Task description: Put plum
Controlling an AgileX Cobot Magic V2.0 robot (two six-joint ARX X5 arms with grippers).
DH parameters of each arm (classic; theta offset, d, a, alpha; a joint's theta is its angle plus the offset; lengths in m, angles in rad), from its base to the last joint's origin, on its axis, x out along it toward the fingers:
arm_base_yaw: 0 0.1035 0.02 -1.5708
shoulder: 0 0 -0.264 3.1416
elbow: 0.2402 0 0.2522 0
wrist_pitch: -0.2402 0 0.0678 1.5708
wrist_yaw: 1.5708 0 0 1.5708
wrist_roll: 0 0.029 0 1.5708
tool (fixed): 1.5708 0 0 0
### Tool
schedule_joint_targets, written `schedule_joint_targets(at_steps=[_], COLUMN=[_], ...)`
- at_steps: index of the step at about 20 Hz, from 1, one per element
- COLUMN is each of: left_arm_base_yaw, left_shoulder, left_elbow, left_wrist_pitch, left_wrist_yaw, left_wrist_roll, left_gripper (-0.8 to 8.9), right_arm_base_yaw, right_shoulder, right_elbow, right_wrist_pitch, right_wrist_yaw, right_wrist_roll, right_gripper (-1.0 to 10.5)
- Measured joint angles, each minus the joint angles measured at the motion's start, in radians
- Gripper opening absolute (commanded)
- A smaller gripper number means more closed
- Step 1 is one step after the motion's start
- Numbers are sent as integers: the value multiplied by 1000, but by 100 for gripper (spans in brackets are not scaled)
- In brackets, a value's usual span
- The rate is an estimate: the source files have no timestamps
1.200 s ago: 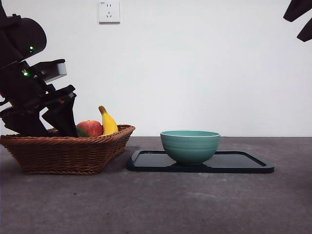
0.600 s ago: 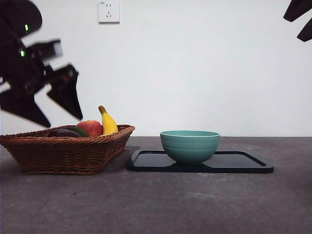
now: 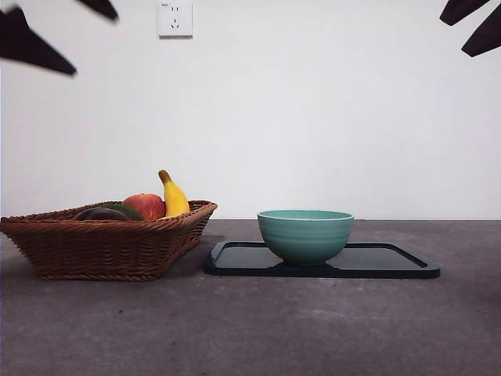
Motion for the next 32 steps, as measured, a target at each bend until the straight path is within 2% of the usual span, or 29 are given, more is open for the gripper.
schedule_joint_targets(at_steps=[5,9,23,29,32], left_arm_base_yaw=[0,0,0,0,0], left_shoulder=[-158,-214,-217,-217,-217], left_elbow=[1,1,1,1,1], left_wrist_pitch=[-177,-322,-329,-325,-325], left_wrist_yaw=[35,79,80,80,80], left_wrist_roll=[2,47,72,72,72], left_gripper=[461,458,458,459,459], right_arm_base_yaw=[0,0,0,-37,-93], right_shoulder=[0,0,0,53,165], right_elbow=[0,0,0,60,184], right_wrist_pitch=[0,0,4,93,98], right_wrist_yaw=[0,0,0,106,110], right_wrist_roll=[0,1,23,150,165], right_gripper=[204,204,204,218,232])
